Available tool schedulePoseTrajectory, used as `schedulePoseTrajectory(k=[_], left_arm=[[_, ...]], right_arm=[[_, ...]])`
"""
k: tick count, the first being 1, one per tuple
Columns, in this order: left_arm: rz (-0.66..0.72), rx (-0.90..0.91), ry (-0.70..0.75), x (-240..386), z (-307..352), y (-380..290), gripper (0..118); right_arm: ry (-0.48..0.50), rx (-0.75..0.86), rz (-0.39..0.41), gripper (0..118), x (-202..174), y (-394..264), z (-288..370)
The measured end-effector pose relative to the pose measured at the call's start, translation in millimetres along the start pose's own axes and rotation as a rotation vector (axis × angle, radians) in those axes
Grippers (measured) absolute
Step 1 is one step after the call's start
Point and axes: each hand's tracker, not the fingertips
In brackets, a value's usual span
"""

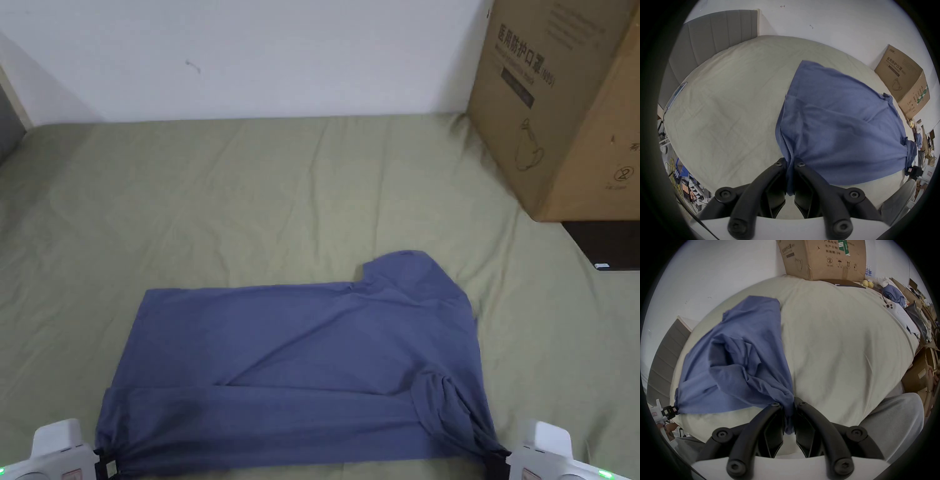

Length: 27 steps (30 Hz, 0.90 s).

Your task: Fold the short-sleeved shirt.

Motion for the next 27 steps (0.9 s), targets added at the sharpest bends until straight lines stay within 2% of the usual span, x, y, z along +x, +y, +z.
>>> schedulePoseTrajectory(k=[3, 4, 5, 6, 7, 8, 10, 11, 12, 13, 16, 17, 19, 21, 23, 24, 26, 27], left_arm=[[-0.013, -0.007, 0.026, 15.1, 11.9, 4.3, 6], [-0.028, -0.011, 0.033, 19.8, 17.5, 5.4, 6], [-0.041, -0.013, 0.035, 21.8, 21.2, 7.1, 10], [-0.043, -0.009, 0.034, 23.5, 26.4, 9.1, 20], [-0.040, -0.011, 0.043, 25.8, 33.0, 11.2, 43], [-0.026, -0.002, 0.040, 27.7, 41.9, 14.7, 68], [0.007, 0.097, -0.020, 33.5, 65.5, 23.7, 106], [0.010, 0.166, -0.051, 38.2, 79.0, 31.2, 109], [0.004, 0.220, -0.072, 43.6, 91.8, 37.9, 109], [-0.006, 0.273, -0.089, 51.2, 106.4, 46.2, 109], [-0.057, 0.439, -0.118, 76.9, 145.5, 61.7, 109], [-0.073, 0.507, -0.115, 85.6, 157.6, 66.2, 109], [-0.088, 0.613, -0.105, 100.5, 178.2, 74.0, 107], [-0.121, 0.705, -0.118, 113.5, 192.2, 77.5, 97], [-0.138, 0.777, -0.116, 120.5, 192.2, 81.0, 75], [-0.136, 0.794, -0.111, 122.4, 190.0, 82.3, 63], [-0.139, 0.843, -0.116, 129.6, 192.7, 80.7, 17], [-0.144, 0.857, -0.117, 132.8, 193.2, 80.4, 3]], right_arm=[[-0.005, 0.003, -0.015, 9, -9.4, 2.0, 9.3], [0.106, -0.076, -0.120, 10, -15.6, 2.3, 15.3], [0.087, -0.064, -0.110, 13, -20.1, 5.0, 23.1], [0.080, -0.051, -0.106, 19, -22.9, 7.9, 31.0], [0.090, -0.004, -0.094, 32, -25.4, 13.0, 42.1], [0.181, 0.217, 0.052, 47, -32.1, 24.7, 56.4], [0.198, 0.291, 0.057, 82, -43.7, 40.9, 87.6], [0.216, 0.353, 0.066, 88, -48.6, 50.2, 103.6], [0.144, 0.328, 0.088, 88, -50.5, 55.7, 115.2], [0.128, 0.366, 0.108, 88, -50.3, 66.9, 126.7], [0.158, 0.544, 0.162, 88, -67.9, 88.3, 168.1], [0.174, 0.596, 0.157, 88, -72.8, 93.9, 179.7], [0.173, 0.702, 0.187, 87, -84.3, 100.4, 198.7], [0.141, 0.794, 0.228, 86, -94.8, 102.8, 209.3], [0.085, 0.865, 0.273, 79, -103.9, 104.4, 216.0], [0.112, 0.867, 0.285, 70, -108.0, 103.4, 218.3], [0.126, 0.884, 0.280, 25, -110.7, 102.9, 220.4], [0.130, 0.885, 0.282, 1, -112.2, 103.2, 220.9]])
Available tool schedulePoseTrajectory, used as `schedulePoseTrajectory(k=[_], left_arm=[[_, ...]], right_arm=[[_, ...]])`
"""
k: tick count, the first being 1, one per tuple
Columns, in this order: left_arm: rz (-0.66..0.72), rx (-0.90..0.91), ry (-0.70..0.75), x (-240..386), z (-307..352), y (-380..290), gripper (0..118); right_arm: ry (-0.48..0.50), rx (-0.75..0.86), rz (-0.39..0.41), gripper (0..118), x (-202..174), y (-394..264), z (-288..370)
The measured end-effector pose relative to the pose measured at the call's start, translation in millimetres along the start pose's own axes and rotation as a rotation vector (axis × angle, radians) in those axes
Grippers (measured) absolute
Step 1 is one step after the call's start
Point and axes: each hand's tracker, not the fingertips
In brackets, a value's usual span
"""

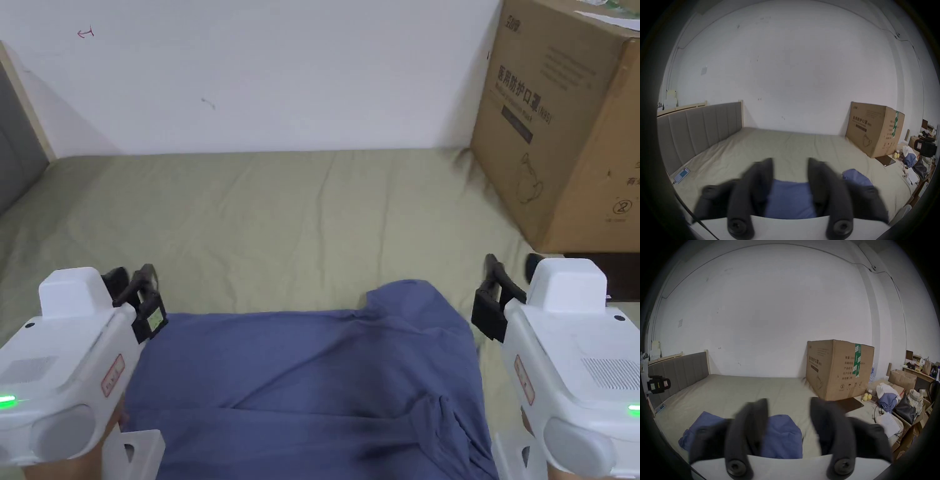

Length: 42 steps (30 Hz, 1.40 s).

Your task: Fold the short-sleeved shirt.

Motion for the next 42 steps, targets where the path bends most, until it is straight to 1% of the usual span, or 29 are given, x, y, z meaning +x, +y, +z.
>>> schedulePoseTrajectory(k=[2, 4, 5, 8, 11, 13, 15, 18, 20, 21, 22, 23, 24, 25, 26, 27, 28, 32, 33, 34, 35, 36, 37, 38, 39, 40, 42], left_arm=[[-0.028, -0.002, -0.005, 4.5, -3.5, -1.6, 0], [-0.063, -0.035, -0.023, 6.5, -10.4, -3.3, 0], [-0.068, -0.045, -0.025, 6.2, -14.7, -4.9, 0], [-0.050, -0.093, -0.040, -1.5, -34.8, -8.8, 0], [-0.046, -0.182, -0.059, -12.1, -65.6, -12.4, 0], [-0.055, -0.232, -0.057, -17.6, -90.4, -12.1, 0], [-0.022, -0.276, -0.063, -28.2, -118.7, -14.4, 0], [0.026, -0.398, -0.062, -44.7, -173.3, -19.4, 0], [0.037, -0.494, -0.068, -53.3, -211.5, -26.2, 0], [0.031, -0.512, -0.050, -57.8, -230.0, -32.5, 0], [0.015, -0.560, -0.037, -62.5, -248.9, -40.3, 4], [0.009, -0.586, -0.027, -66.2, -262.7, -47.0, 12], [0.006, -0.612, -0.001, -68.3, -277.5, -56.1, 28], [0.016, -0.652, 0.010, -72.3, -291.6, -64.9, 61], [0.035, -0.692, 0.026, -77.1, -304.1, -73.5, 82], [0.056, -0.734, 0.029, -83.0, -318.0, -85.1, 94], [0.066, -0.776, 0.045, -85.9, -327.1, -95.9, 98], [0.059, -0.842, 0.082, -90.4, -344.5, -126.9, 97], [0.048, -0.864, 0.092, -89.3, -346.8, -134.6, 91], [0.035, -0.880, 0.098, -88.5, -350.8, -141.9, 72], [0.027, -0.891, 0.100, -87.2, -353.8, -146.9, 66], [0.035, -0.901, 0.102, -80.7, -348.6, -147.5, 62], [0.047, -0.906, 0.097, -75.4, -346.8, -150.6, 61], [0.024, -0.871, 0.132, -70.4, -343.4, -148.4, 61], [0.015, -0.878, 0.118, -65.1, -343.0, -146.0, 57], [-0.008, -0.870, 0.098, -71.6, -349.8, -150.7, 42], [-0.063, -0.841, 0.050, -65.3, -348.4, -148.0, 5]], right_arm=[[-0.010, 0.022, 0.021, 0, -4.8, 2.0, -1.7], [0.025, 0.016, 0.021, 0, -5.4, 3.1, -5.2], [0.023, 0.014, 0.018, 0, -7.2, 3.2, -7.3], [0.024, 0.010, 0.024, 0, -5.4, 1.6, -19.4], [0.034, -0.006, 0.017, 0, -3.2, -0.7, -35.1], [0.033, -0.020, 0.019, 0, -2.9, -2.2, -47.7], [0.024, -0.030, 0.028, 0, -2.8, -5.0, -62.1], [0.021, -0.057, 0.032, 0, -1.7, -9.5, -86.5], [0.019, -0.074, 0.037, 0, -0.9, -12.8, -103.1], [0.018, -0.081, 0.041, 0, -0.2, -14.8, -112.1], [0.017, -0.089, 0.045, 0, -0.9, -17.2, -120.4], [0.013, -0.095, 0.048, 0, -0.9, -19.4, -127.2], [0.012, -0.106, 0.051, 0, 0.1, -22.3, -136.1], [0.010, -0.113, 0.054, 0, 1.1, -25.0, -143.4], [0.007, -0.121, 0.058, 0, 0.3, -28.1, -149.8], [0.001, -0.130, 0.068, 0, 0.6, -32.0, -157.7], [-0.003, -0.143, 0.078, 0, 1.4, -35.8, -165.0], [-0.017, -0.188, 0.081, 0, 7.0, -51.1, -189.6], [-0.024, -0.202, 0.076, 0, 9.6, -55.5, -195.2], [-0.032, -0.214, 0.070, 0, 11.2, -59.6, -199.8], [-0.039, -0.226, 0.065, 0, 13.1, -62.8, -203.1], [-0.041, -0.242, 0.056, 0, 16.9, -66.9, -206.9], [-0.041, -0.261, 0.038, 0, 21.3, -70.7, -210.3], [-0.044, -0.284, 0.018, 0, 25.3, -74.0, -213.6], [-0.049, -0.309, 0.003, 0, 30.9, -78.1, -218.7], [-0.053, -0.331, -0.007, 0, 36.6, -82.6, -224.6], [-0.076, -0.389, -0.014, 3, 46.9, -92.5, -241.8]])
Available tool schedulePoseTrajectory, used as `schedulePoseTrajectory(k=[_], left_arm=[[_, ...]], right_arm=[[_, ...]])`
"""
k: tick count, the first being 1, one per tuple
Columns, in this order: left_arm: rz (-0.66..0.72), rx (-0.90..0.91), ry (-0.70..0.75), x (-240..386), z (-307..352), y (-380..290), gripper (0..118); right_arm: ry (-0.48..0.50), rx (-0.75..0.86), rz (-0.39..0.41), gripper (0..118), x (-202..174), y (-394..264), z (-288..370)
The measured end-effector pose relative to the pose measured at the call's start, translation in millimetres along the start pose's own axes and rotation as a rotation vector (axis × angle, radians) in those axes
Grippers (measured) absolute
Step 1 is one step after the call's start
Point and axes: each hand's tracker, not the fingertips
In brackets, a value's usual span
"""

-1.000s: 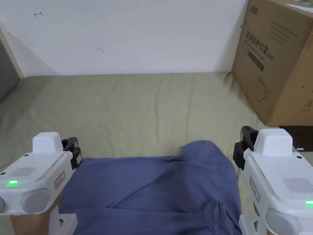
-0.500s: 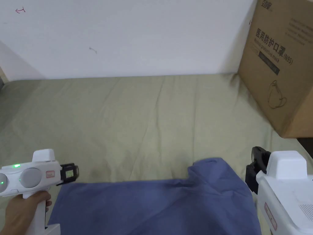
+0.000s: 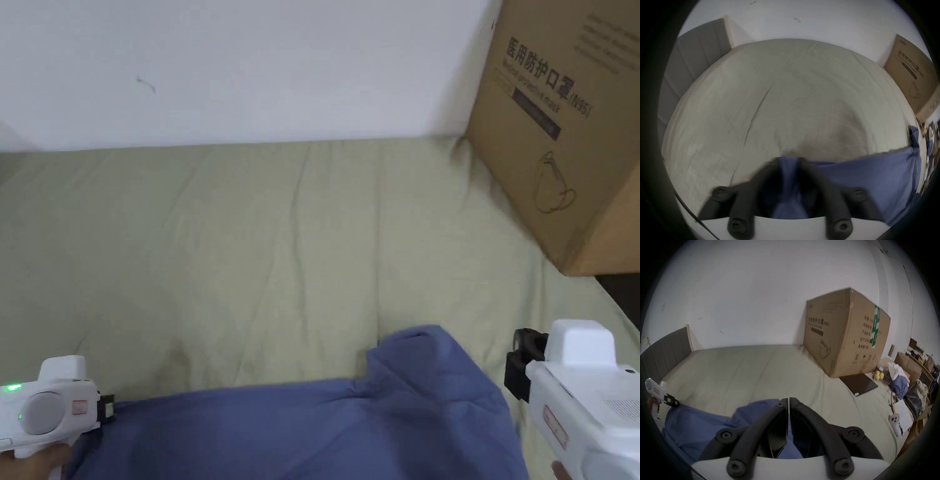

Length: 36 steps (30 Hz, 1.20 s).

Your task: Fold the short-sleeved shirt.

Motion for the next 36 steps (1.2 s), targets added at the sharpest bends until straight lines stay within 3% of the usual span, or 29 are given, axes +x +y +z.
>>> schedulePoseTrajectory(k=[2, 4, 5, 6, 10, 12, 14, 17, 18, 23, 31, 36], left_arm=[[-0.004, 0.009, 0.005, 3.1, 9.6, -0.3, 2], [0.010, 0.093, -0.024, 3.0, 27.9, -0.9, 2], [0.014, 0.114, -0.033, 3.5, 35.3, -0.9, 2], [0.007, 0.127, -0.045, 3.8, 46.7, -3.2, 2], [0.000, 0.159, -0.062, 4.2, 73.2, -6.0, 2], [-0.001, 0.164, -0.066, 3.6, 80.9, -8.5, 2], [0.000, 0.166, -0.069, 0.5, 80.4, -12.9, 2], [0.011, 0.166, -0.068, -6.1, 78.2, -20.8, 2], [0.018, 0.166, -0.066, -8.3, 79.9, -21.8, 2], [0.050, 0.170, -0.063, -19.1, 94.2, -33.7, 2], [0.094, 0.211, -0.043, -34.7, 149.6, -64.5, 2], [0.110, 0.214, -0.035, -51.7, 182.4, -100.8, 2]], right_arm=[[0.011, -0.088, -0.023, 32, 10.0, -3.0, -25.2], [0.038, -0.200, -0.056, 84, 18.7, -9.1, -57.9], [0.032, -0.245, -0.042, 100, 20.5, -12.9, -71.1], [0.038, -0.279, -0.044, 105, 21.1, -19.6, -86.2], [0.041, -0.422, 0.037, 104, 15.4, -37.7, -135.8], [0.034, -0.450, 0.052, 94, 11.8, -45.8, -156.3], [0.033, -0.469, 0.075, 60, 7.2, -50.6, -168.2], [0.067, -0.469, 0.033, 25, -9.6, -48.7, -149.0], [0.070, -0.465, 0.025, 1, -11.7, -45.9, -144.2], [0.077, -0.350, -0.015, 2, -16.7, -28.3, -88.8], [0.208, -0.161, -0.115, 2, 18.1, -8.0, 39.0], [0.260, -0.117, -0.143, 2, 41.7, -29.7, 106.1]])
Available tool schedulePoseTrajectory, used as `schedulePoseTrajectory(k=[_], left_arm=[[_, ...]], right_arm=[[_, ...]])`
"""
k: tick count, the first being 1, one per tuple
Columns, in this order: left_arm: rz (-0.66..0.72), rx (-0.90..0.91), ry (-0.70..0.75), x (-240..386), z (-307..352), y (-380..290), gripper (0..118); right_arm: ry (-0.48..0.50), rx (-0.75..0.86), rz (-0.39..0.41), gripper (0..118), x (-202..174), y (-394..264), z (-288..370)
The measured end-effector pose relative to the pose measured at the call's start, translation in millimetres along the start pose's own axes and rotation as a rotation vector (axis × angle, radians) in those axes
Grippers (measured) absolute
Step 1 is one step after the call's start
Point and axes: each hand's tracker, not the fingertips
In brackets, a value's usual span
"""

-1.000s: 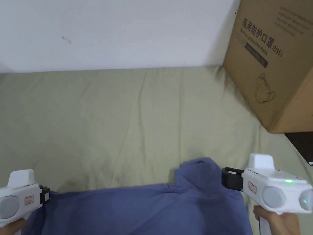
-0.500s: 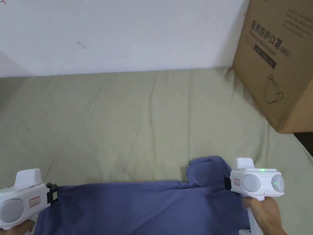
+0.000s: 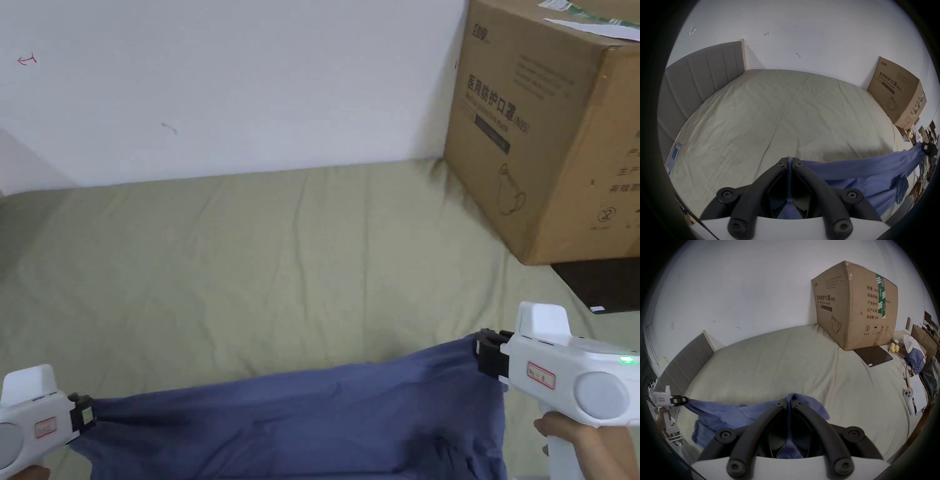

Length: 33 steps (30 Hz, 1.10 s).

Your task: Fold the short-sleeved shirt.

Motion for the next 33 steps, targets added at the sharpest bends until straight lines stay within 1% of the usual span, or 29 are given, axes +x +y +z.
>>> schedulePoseTrajectory(k=[3, 5, 9, 13, 14, 15, 16, 18, 20, 22, 23, 24, 25, 26, 27, 28, 29, 30, 33], left_arm=[[0.017, -0.029, -0.012, -9.4, 22.8, -27.2, 2], [0.014, -0.052, -0.011, -14.2, 30.4, -48.3, 2], [0.015, -0.107, 0.005, -22.5, 37.0, -95.1, 2], [-0.016, -0.186, 0.029, -23.2, 32.3, -136.3, 2], [-0.030, -0.201, 0.038, -18.5, 34.2, -141.9, 2], [-0.044, -0.225, 0.049, -16.4, 32.3, -148.2, 2], [-0.048, -0.234, 0.060, -15.8, 29.4, -153.0, 2], [-0.036, -0.241, 0.067, -11.6, 32.6, -158.3, 2], [-0.021, -0.234, 0.080, -9.4, 35.4, -156.0, 2], [-0.020, -0.232, 0.088, -8.2, 39.7, -149.9, 2], [-0.021, -0.227, 0.086, -7.7, 44.0, -147.0, 6], [-0.011, -0.214, 0.069, -6.5, 51.7, -142.5, 17], [0.016, -0.202, 0.046, -5.7, 59.9, -137.5, 36], [0.039, -0.187, 0.026, -7.3, 62.5, -131.3, 57], [0.056, -0.159, 0.008, -5.4, 69.1, -121.9, 76], [0.066, -0.126, -0.008, -1.2, 77.2, -112.0, 93], [0.062, -0.082, -0.020, 3.9, 85.5, -101.8, 98], [0.056, -0.027, -0.032, 6.6, 90.3, -91.4, 98], [0.029, 0.150, -0.037, 25.5, 116.5, -57.0, 98]], right_arm=[[0.028, -0.015, -0.031, 2, 7.7, -29.9, 24.4], [0.029, -0.030, -0.051, 2, 1.8, -55.1, 41.8], [-0.011, -0.116, -0.099, 2, 7.8, -107.6, 49.4], [-0.081, -0.209, -0.139, 2, 17.9, -148.2, 36.9], [-0.084, -0.233, -0.154, 2, 21.1, -155.4, 33.2], [-0.082, -0.252, -0.188, 2, 26.0, -163.2, 28.8], [-0.090, -0.268, -0.202, 2, 18.3, -166.1, 28.7], [-0.112, -0.284, -0.225, 2, 20.8, -173.9, 23.9], [-0.113, -0.284, -0.237, 2, 18.5, -172.9, 23.7], [-0.118, -0.271, -0.228, 2, 12.8, -165.5, 30.5], [-0.119, -0.259, -0.221, 2, 10.0, -160.4, 34.6], [-0.120, -0.246, -0.216, 4, 12.2, -152.3, 36.0], [-0.123, -0.231, -0.210, 9, 8.8, -142.8, 41.3], [-0.127, -0.208, -0.196, 18, 5.0, -133.5, 46.3], [-0.131, -0.161, -0.173, 34, -0.6, -119.3, 52.6], [-0.122, -0.118, -0.144, 58, -5.8, -106.2, 56.8], [-0.107, -0.074, -0.119, 73, -11.8, -94.2, 61.9], [-0.094, -0.021, -0.096, 81, -19.8, -80.4, 68.3], [-0.064, 0.123, -0.052, 82, -43.3, -43.7, 84.8]])
